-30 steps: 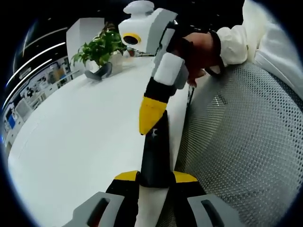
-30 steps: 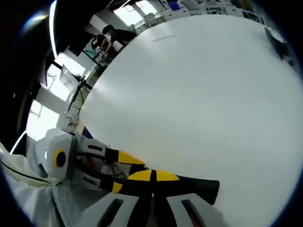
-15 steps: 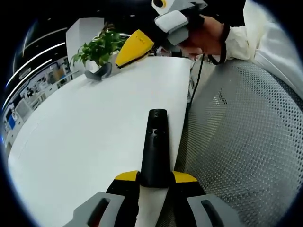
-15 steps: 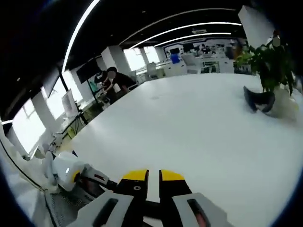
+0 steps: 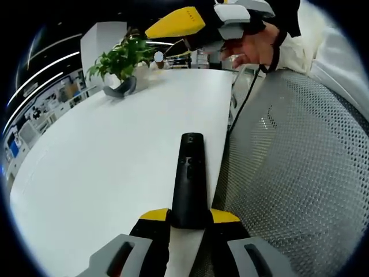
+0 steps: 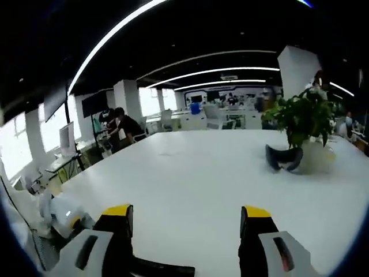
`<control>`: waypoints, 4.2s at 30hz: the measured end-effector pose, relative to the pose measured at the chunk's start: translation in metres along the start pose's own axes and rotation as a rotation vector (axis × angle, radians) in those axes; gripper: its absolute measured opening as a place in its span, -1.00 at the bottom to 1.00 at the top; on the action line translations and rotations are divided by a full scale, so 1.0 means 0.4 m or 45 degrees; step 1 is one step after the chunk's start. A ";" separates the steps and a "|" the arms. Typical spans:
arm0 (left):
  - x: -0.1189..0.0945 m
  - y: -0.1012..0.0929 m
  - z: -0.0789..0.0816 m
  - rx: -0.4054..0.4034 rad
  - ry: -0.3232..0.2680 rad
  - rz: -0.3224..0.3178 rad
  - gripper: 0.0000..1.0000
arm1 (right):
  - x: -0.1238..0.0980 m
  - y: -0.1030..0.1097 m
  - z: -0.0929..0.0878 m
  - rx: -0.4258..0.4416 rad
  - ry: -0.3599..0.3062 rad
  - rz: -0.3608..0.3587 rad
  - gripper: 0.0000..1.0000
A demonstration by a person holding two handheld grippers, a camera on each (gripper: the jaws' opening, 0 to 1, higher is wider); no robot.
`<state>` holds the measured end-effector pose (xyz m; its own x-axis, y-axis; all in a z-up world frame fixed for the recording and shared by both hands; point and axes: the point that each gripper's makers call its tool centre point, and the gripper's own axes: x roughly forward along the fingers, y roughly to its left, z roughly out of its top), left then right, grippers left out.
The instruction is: Press the specified remote control buttons in sequence, fully releasing each button before pressing the next.
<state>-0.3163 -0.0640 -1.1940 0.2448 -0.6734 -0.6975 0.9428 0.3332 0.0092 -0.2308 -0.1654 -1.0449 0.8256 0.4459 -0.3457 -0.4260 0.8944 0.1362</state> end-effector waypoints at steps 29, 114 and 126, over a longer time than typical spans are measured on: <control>0.001 0.004 -0.003 -0.004 0.079 -0.022 -0.53 | 0.003 -0.011 -0.022 -0.135 0.014 -0.050 0.92; 0.031 0.289 0.020 0.086 0.250 -0.112 -0.53 | 0.010 -0.031 -0.050 -0.086 0.096 -0.070 0.81; 0.036 0.331 0.025 0.088 0.286 -0.105 -0.53 | 0.011 -0.030 -0.054 -0.087 0.106 -0.067 0.80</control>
<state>-0.1855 -0.0361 -1.1956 0.1170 -0.5306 -0.8395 0.9727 0.2317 -0.0109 -0.2301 -0.1750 -1.0681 0.8152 0.3912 -0.4271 -0.4093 0.9108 0.0529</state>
